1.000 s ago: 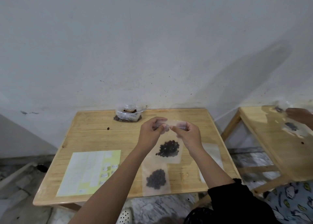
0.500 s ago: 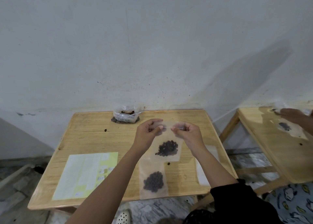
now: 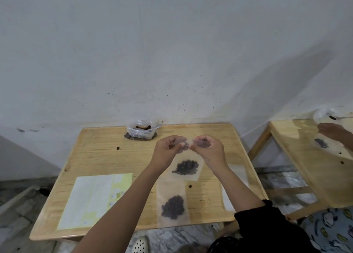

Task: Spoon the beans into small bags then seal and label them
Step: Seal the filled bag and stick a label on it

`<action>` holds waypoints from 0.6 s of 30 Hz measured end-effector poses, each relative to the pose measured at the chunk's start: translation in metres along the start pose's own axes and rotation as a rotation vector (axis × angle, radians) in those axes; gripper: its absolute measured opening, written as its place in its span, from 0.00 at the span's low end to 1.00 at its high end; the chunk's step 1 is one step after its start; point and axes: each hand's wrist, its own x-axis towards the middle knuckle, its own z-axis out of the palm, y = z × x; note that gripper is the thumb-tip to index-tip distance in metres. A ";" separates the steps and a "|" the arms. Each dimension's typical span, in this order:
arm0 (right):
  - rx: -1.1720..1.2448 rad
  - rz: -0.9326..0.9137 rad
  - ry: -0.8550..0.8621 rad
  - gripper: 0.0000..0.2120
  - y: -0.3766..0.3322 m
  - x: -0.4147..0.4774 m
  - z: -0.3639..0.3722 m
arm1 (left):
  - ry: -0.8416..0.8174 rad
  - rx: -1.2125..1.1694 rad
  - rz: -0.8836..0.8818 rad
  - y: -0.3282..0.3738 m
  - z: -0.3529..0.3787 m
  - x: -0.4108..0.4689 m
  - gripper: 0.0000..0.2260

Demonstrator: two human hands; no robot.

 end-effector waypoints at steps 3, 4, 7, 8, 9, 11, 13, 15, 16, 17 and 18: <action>-0.024 -0.016 0.052 0.10 0.002 0.000 0.003 | 0.002 0.013 0.000 0.001 0.002 0.002 0.08; -0.028 -0.016 0.065 0.10 0.002 0.001 0.004 | 0.004 0.018 0.001 0.002 0.003 0.004 0.08; -0.030 0.000 0.074 0.09 0.003 0.005 0.005 | -0.015 0.021 -0.005 0.003 0.003 0.006 0.08; -0.021 0.006 0.064 0.09 0.004 0.007 0.004 | -0.035 0.022 -0.007 0.003 0.003 0.005 0.09; -0.010 0.008 0.044 0.09 0.004 0.008 0.002 | -0.055 0.024 -0.007 0.003 0.002 0.005 0.10; 0.022 0.003 -0.017 0.08 0.005 0.010 -0.002 | -0.065 0.032 -0.006 0.003 -0.001 0.003 0.11; 0.114 0.015 -0.070 0.08 0.007 0.010 -0.005 | -0.037 0.033 -0.006 0.000 -0.006 0.002 0.11; 0.175 0.024 -0.102 0.08 0.006 0.009 -0.005 | -0.007 0.033 -0.014 -0.002 -0.009 0.001 0.11; 0.176 0.023 -0.108 0.09 0.006 0.008 -0.004 | 0.005 0.033 -0.017 -0.003 -0.010 0.000 0.11; 0.173 0.019 -0.111 0.09 0.006 0.008 -0.003 | 0.017 0.031 -0.021 -0.004 -0.011 -0.001 0.11; 0.169 0.016 -0.110 0.09 0.005 0.008 -0.001 | 0.031 0.027 -0.022 -0.005 -0.011 -0.003 0.11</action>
